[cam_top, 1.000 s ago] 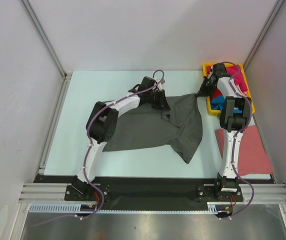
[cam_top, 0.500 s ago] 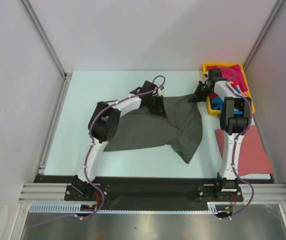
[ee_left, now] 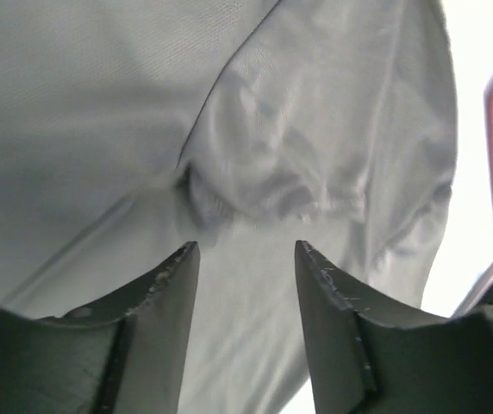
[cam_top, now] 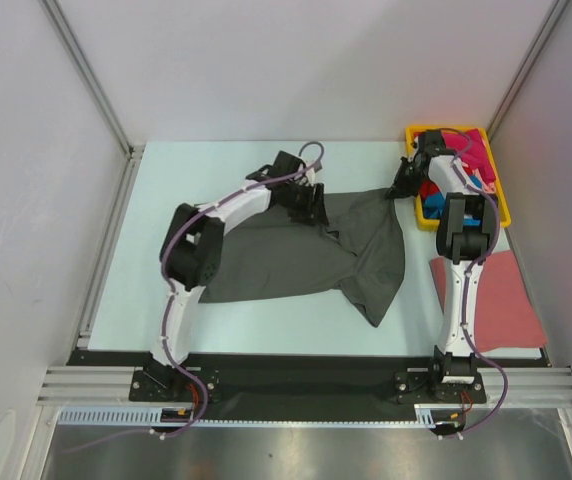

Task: Fold and stack the t-shirts
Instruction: Fold the tshirt

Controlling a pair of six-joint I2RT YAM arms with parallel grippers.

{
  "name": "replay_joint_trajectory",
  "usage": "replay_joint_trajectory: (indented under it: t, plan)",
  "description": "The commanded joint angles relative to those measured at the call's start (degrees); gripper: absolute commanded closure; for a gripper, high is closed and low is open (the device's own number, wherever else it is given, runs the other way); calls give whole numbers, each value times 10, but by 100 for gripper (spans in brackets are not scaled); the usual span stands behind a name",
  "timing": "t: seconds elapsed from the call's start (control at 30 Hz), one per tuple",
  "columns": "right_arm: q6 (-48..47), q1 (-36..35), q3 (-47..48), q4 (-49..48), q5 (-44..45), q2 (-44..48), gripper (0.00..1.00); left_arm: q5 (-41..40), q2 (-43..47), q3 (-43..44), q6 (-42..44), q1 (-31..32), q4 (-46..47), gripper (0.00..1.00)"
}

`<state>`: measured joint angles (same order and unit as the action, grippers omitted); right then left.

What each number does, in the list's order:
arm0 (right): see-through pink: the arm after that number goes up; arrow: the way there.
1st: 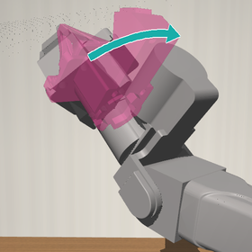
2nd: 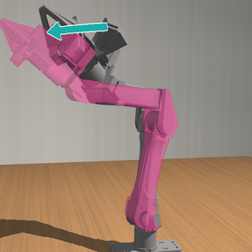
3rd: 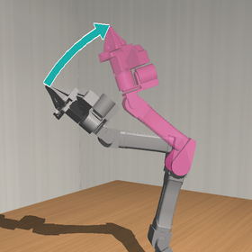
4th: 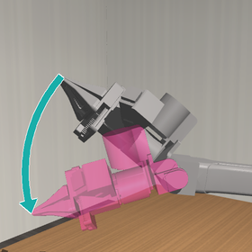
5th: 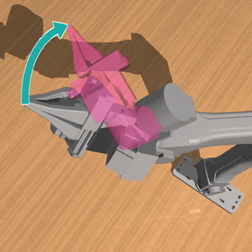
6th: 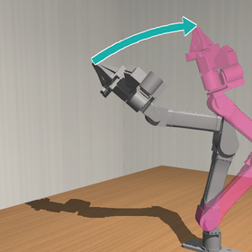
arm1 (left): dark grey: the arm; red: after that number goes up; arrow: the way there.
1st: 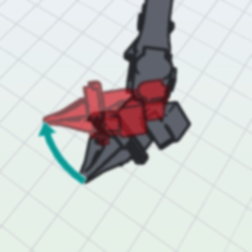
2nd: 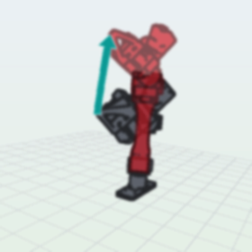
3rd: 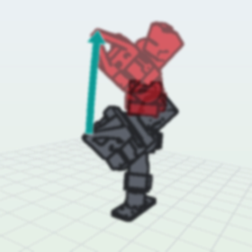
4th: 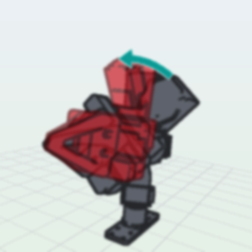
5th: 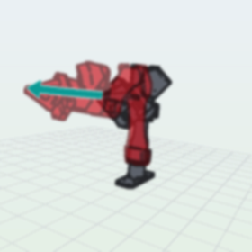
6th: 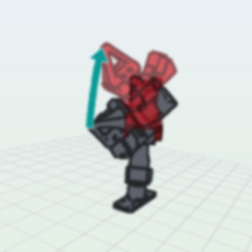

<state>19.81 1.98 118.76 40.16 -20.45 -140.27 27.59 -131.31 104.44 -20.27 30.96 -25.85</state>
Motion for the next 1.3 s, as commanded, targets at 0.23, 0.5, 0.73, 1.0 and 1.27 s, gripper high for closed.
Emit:
replay_joint_trajectory:
  t: [0.23,0.5,0.73,1.0,1.27]
  plan:
    - [-48,-18,81,61,75,15,64,-52,250,-169,44,-214,-5,35]
    - [-46,-43,125,108,94,24,60,-77,154,-130,73,-339,-6,14]
    - [-65,-51,127,135,124,32,60,-175,106,-93,89,-351,-46,46]
    - [-65,-51,132,142,162,22,58,-242,149,-157,88,-352,-12,27]
    - [-65,-49,138,136,182,10,58,-184,93,-112,87,-352,-43,24]
